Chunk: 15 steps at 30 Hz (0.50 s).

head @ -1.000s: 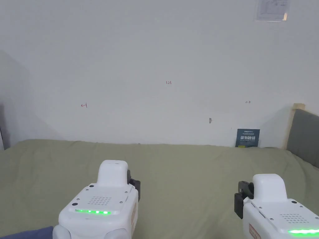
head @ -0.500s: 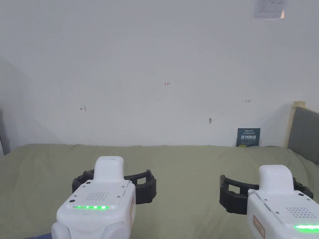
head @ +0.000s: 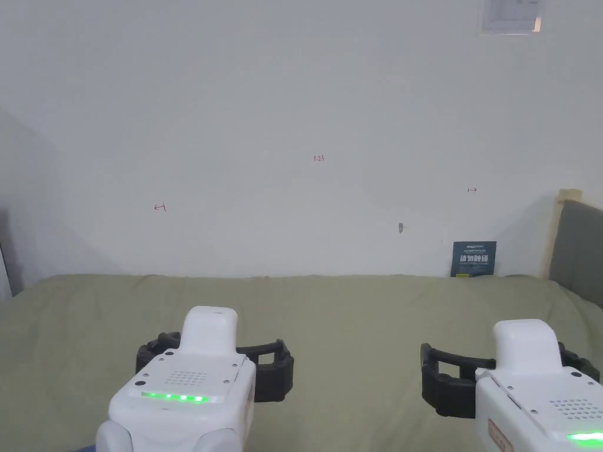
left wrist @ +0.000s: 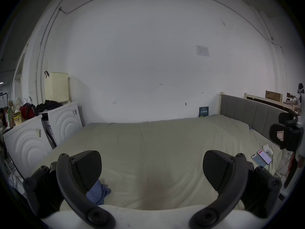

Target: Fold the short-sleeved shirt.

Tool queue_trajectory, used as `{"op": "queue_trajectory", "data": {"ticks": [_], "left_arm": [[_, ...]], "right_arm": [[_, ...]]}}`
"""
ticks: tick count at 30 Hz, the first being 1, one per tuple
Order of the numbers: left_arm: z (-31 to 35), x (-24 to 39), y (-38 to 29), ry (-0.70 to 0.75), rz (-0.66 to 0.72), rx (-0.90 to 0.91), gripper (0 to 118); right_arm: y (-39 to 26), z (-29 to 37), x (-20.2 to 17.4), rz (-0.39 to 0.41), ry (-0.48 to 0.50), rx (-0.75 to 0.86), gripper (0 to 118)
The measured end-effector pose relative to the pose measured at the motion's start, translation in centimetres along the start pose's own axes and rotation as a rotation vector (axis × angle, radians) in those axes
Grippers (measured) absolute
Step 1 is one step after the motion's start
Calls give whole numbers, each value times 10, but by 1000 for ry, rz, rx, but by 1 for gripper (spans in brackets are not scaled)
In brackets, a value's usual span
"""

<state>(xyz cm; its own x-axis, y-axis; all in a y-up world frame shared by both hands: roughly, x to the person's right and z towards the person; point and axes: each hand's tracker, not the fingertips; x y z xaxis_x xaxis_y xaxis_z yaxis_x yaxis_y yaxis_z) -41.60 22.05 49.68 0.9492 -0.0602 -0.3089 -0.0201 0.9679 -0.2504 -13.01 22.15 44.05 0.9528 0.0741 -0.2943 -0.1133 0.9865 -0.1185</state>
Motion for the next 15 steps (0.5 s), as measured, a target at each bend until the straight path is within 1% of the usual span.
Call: {"op": "queue_trajectory", "data": {"ticks": [5,6,8,11,15], "left_arm": [[2,-12,6,-101,138,-18,118],[3,-14,8,-103,148,-20,118],[4,-16,10,-88,143,-18,118],[7,-15,7,-49,94,1,118],[5,-16,4,-69,91,-18,118]], "right_arm": [[-1,0,0,2,7,-12,118],[-1,0,-1,4,6,-13,118],[-1,-1,0,8,4,-17,118],[-1,-1,1,9,2,-18,118],[-3,-3,1,-8,14,-23,118]]}}
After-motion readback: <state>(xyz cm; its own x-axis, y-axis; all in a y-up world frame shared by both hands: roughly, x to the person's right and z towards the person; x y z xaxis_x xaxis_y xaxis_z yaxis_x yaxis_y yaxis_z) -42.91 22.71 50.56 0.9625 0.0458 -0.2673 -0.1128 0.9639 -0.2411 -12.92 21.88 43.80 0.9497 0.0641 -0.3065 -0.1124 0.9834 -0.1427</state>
